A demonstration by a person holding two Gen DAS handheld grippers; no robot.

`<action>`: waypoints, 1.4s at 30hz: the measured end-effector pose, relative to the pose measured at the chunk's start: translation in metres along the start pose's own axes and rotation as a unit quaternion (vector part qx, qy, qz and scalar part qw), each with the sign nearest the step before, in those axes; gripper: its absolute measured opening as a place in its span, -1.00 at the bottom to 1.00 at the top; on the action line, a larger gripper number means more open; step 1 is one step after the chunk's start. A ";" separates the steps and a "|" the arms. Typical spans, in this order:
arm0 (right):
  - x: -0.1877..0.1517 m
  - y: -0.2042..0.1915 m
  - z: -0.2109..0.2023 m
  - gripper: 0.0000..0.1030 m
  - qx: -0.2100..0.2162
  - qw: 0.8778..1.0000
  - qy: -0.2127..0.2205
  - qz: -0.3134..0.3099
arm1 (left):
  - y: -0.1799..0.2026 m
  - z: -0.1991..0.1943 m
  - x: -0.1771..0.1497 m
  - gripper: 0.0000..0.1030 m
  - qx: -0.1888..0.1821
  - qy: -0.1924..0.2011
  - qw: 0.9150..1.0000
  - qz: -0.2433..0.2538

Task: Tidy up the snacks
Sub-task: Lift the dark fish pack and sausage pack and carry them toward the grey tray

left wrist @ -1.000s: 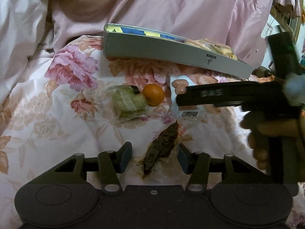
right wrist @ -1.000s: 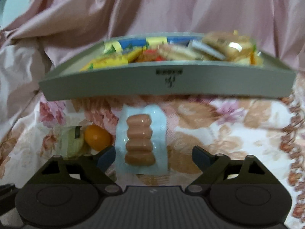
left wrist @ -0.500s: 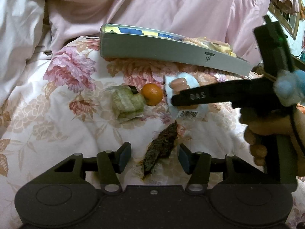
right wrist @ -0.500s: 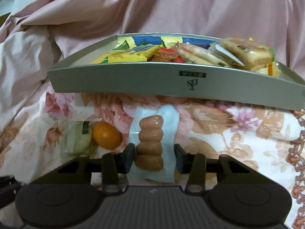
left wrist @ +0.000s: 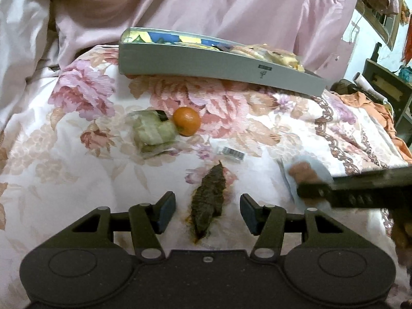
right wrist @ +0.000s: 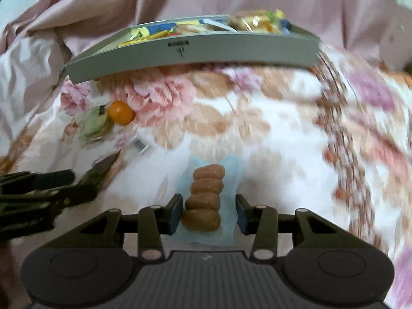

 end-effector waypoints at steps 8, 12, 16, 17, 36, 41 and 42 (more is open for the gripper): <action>-0.007 -0.012 -0.003 -0.04 -0.006 0.999 0.019 -0.031 | 0.010 0.012 0.004 0.54 -0.003 -0.005 0.999 0.037; -0.003 -0.014 0.004 -0.04 -0.005 0.999 0.030 -0.038 | 0.009 0.024 0.008 0.67 0.006 -0.016 0.999 0.050; 0.000 -0.019 0.008 -0.04 -0.010 0.997 0.043 -0.063 | 0.011 0.032 0.008 0.69 0.015 -0.020 0.997 0.073; 0.000 -0.020 0.009 -0.05 -0.011 0.997 0.046 -0.067 | 0.012 0.033 0.007 0.66 0.019 -0.022 0.996 0.081; -0.001 -0.055 0.000 -0.26 -0.051 0.969 0.106 -0.216 | 0.024 0.022 0.005 -0.07 0.054 -0.031 0.989 0.137; -0.004 -0.064 -0.004 -0.42 -0.048 0.962 0.115 -0.245 | 0.020 0.021 0.004 -0.07 0.046 -0.029 0.991 0.122; -0.005 -0.065 -0.004 -0.45 -0.042 0.962 0.114 -0.244 | 0.019 0.022 0.004 -0.07 0.044 -0.028 0.992 0.116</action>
Point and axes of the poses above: each gripper's, at about its wrist camera, not at the fingertips, and z roughly the way its jaws point, y to its right, x to its top, the point moved 10 cm from there along z, roughly the way its jaws point, and after that the axes turned 8 degrees about z, right-handed, at the moved point
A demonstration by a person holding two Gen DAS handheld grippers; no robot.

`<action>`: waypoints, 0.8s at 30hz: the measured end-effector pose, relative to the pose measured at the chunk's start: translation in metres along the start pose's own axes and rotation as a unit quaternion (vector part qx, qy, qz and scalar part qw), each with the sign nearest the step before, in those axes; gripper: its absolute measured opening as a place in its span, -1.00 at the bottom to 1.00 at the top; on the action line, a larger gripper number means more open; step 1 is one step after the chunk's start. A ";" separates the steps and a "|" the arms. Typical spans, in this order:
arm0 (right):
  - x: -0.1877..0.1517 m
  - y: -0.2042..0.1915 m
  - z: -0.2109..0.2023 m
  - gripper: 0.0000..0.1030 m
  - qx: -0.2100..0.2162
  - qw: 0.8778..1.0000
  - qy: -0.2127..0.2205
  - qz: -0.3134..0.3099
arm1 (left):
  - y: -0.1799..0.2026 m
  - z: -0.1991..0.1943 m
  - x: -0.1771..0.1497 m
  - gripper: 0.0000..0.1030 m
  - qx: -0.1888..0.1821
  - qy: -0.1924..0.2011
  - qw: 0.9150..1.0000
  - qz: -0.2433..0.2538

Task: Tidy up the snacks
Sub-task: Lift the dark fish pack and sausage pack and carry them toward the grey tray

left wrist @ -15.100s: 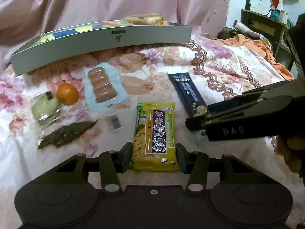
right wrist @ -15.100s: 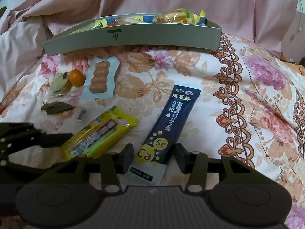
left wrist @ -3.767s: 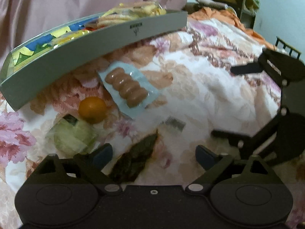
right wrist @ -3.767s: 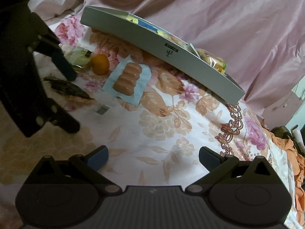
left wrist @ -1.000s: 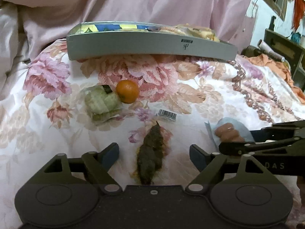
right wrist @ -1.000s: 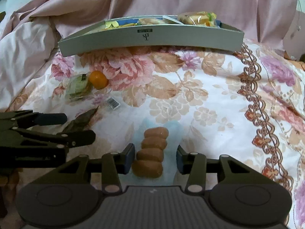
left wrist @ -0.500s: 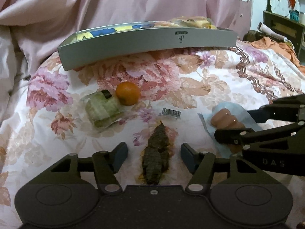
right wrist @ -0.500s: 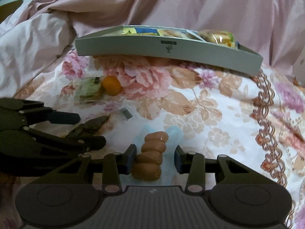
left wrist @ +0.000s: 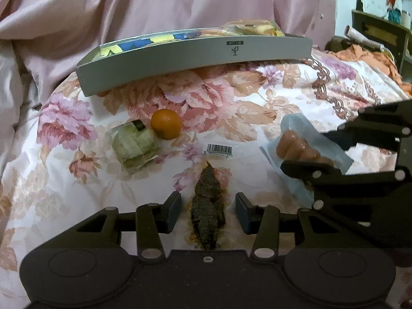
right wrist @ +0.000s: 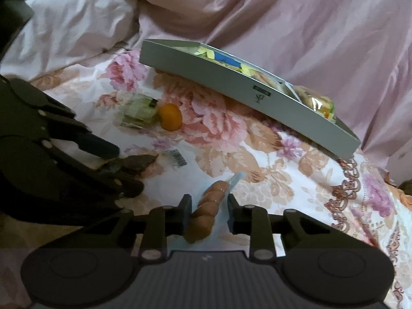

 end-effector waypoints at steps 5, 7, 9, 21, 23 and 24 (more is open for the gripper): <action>0.001 -0.007 -0.002 -0.53 0.023 1.000 0.004 0.002 | -0.003 0.001 0.000 -0.06 -0.004 0.002 1.000 -0.009; 0.000 -0.009 -0.001 -0.55 0.032 0.999 -0.002 0.007 | -0.003 0.001 0.000 -0.06 -0.004 0.003 1.000 -0.007; -0.003 -0.009 0.001 -0.55 0.040 0.999 -0.013 0.020 | -0.003 0.001 0.000 -0.06 -0.004 0.003 1.000 -0.006; -0.007 0.005 0.009 -0.57 0.053 0.994 -0.034 0.089 | -0.004 0.004 0.000 0.12 -0.008 -0.002 1.000 0.012; -0.006 0.005 0.008 -0.59 0.055 0.994 -0.032 0.091 | -0.004 0.004 0.000 0.17 -0.011 -0.004 1.000 0.019; -0.006 0.005 0.008 -0.59 0.056 0.994 -0.032 0.093 | -0.001 0.005 -0.001 0.21 -0.012 -0.007 0.999 0.033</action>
Point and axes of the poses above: each gripper's, at about its wrist camera, not at the fingertips, and z roughly the way its jaws point, y to its right, x to its top, the point moved 10 cm from there along z, roughly the way its jaws point, and after that the axes turned 8 degrees about z, right-handed, at the moved point
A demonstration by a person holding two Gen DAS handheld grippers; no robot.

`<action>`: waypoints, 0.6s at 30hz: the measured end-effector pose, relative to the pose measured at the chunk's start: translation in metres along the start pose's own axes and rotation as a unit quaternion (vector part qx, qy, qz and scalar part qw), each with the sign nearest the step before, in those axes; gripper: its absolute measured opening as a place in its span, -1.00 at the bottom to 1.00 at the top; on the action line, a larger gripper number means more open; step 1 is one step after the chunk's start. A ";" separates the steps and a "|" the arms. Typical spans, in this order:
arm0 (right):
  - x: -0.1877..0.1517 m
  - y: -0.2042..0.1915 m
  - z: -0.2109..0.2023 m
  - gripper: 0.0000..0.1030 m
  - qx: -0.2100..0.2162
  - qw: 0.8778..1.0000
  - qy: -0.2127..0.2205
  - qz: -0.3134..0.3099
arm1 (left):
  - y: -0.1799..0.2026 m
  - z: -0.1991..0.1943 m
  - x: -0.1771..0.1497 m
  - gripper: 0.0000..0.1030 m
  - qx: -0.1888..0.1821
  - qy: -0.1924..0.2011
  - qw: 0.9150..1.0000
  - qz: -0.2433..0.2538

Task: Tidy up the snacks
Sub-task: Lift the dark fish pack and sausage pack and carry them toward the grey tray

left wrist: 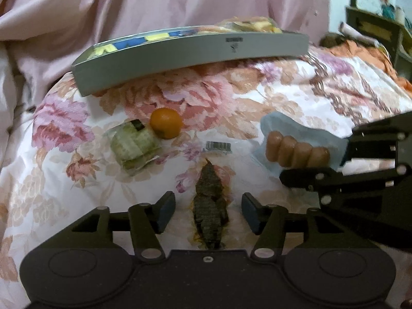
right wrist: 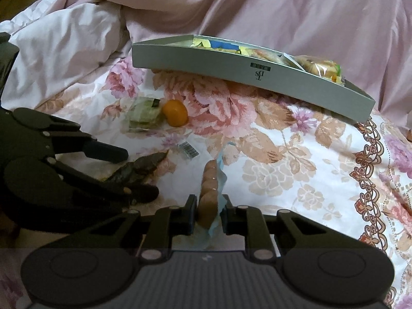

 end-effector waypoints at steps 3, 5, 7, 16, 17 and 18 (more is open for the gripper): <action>0.000 0.002 0.000 -0.59 0.001 1.000 -0.003 0.009 | 0.004 0.001 -0.001 0.30 0.004 -0.003 1.000 0.026; -0.001 0.003 0.001 -0.59 -0.001 1.000 -0.004 0.013 | 0.003 0.001 -0.001 0.30 0.001 -0.003 1.000 0.020; -0.001 0.004 0.002 -0.59 -0.002 1.000 -0.005 0.014 | 0.002 0.000 -0.001 0.27 -0.001 -0.002 1.000 0.019; -0.001 -0.001 0.002 -0.63 -0.019 1.000 0.008 -0.019 | -0.001 -0.003 0.000 -0.07 0.001 0.011 1.000 -0.011; 0.000 -0.002 0.001 -0.64 -0.024 0.999 0.012 -0.028 | -0.002 -0.003 0.000 -0.07 0.002 0.014 1.000 -0.019; 0.000 -0.003 0.001 -0.64 -0.029 0.999 0.017 -0.036 | -0.002 -0.004 0.000 -0.07 0.003 0.017 1.000 -0.026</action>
Point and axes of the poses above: each gripper's, at about its wrist camera, not at the fingertips, and z roughly the way its jaws point, y to its right, x to its top, the point moved 10 cm from there along z, roughly the way its jaws point, and after that the axes turned 8 degrees about z, right-handed, at the moved point
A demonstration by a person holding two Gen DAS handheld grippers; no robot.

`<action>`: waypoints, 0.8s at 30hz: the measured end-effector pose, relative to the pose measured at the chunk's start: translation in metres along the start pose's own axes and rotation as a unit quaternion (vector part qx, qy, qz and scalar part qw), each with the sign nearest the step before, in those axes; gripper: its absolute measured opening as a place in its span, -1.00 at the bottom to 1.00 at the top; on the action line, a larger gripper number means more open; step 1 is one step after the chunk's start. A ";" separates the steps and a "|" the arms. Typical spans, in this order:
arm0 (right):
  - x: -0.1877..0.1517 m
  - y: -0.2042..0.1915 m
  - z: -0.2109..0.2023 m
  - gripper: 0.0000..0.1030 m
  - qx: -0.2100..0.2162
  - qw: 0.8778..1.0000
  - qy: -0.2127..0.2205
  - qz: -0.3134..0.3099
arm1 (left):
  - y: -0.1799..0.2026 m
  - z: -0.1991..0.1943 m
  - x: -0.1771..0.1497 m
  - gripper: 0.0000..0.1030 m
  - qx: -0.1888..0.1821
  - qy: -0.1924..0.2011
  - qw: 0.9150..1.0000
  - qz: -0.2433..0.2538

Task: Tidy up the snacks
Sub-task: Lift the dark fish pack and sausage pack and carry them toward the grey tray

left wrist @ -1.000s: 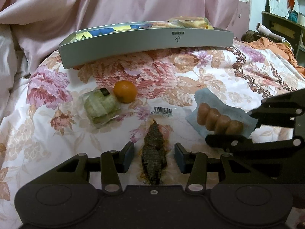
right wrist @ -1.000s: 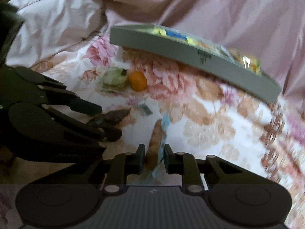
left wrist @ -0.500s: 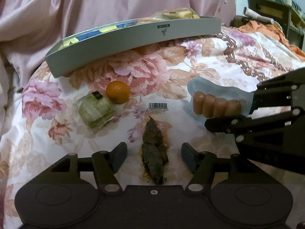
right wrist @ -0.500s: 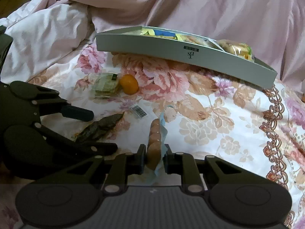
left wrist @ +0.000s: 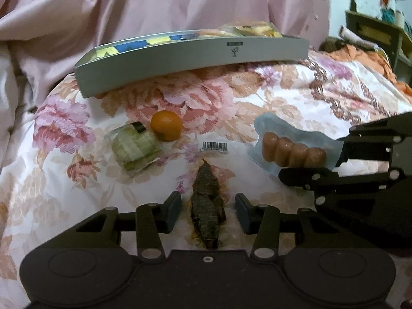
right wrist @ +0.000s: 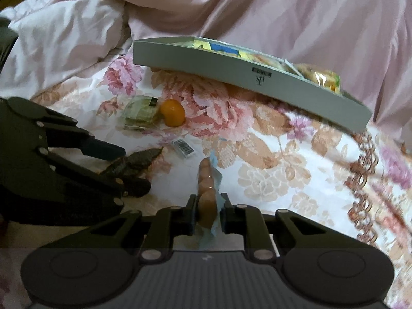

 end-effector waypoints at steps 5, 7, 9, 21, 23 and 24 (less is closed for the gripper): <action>0.004 -0.005 -0.003 -0.65 -0.026 0.998 0.028 -0.048 | -0.002 -0.002 0.002 -0.08 0.001 0.012 1.000 -0.021; 0.005 -0.007 -0.004 -0.65 -0.032 0.997 0.035 -0.065 | -0.003 -0.003 0.002 -0.08 0.004 0.016 1.000 -0.027; 0.005 -0.008 -0.005 -0.65 -0.040 0.995 0.041 -0.081 | -0.003 -0.004 0.003 -0.08 0.005 0.020 0.999 -0.031; 0.017 -0.015 -0.021 -0.66 -0.094 0.976 0.114 -0.162 | -0.009 -0.021 0.018 -0.08 0.023 0.074 0.995 -0.055; 0.019 -0.015 -0.022 -0.66 -0.098 0.974 0.120 -0.168 | -0.009 -0.024 0.020 -0.08 0.024 0.081 0.995 -0.058; 0.019 -0.016 -0.023 -0.66 -0.100 0.972 0.123 -0.172 | -0.009 -0.025 0.021 -0.08 0.024 0.084 0.994 -0.058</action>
Point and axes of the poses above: each gripper's, at about its wrist camera, not at the fingertips, and z roughly the way its jaws point, y to its right, x to its top, the point moved 10 cm from there along z, roughly the way its jaws point, and after that the axes turned 8 degrees about z, right-handed, at the moved point
